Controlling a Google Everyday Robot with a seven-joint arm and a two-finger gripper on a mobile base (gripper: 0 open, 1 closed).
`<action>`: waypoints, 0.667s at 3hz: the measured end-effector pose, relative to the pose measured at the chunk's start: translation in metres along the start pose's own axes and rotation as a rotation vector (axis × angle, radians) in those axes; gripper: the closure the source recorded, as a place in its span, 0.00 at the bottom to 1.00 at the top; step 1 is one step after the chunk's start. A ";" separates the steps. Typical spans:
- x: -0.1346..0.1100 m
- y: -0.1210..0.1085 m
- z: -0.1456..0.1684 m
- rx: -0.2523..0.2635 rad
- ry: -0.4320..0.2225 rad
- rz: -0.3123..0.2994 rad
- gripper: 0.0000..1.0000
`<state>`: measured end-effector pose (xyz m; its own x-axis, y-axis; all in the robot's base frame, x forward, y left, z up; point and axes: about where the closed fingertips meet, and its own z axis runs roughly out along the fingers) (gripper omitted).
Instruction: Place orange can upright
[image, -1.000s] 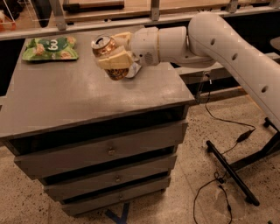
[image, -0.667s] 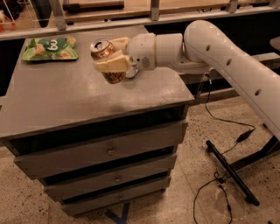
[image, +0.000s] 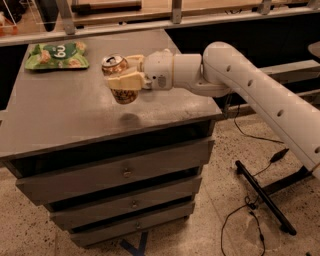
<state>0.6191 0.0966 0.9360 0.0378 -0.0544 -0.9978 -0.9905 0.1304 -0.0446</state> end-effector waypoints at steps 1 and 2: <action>0.011 -0.005 0.001 -0.003 -0.016 0.030 1.00; 0.021 -0.009 0.001 -0.006 -0.031 0.051 1.00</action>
Offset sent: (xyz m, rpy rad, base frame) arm 0.0174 -0.0081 -0.0345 0.0607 0.0732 -0.0021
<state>0.6286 0.0956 0.9155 -0.0092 -0.0166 -0.9998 -0.9920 0.1264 0.0070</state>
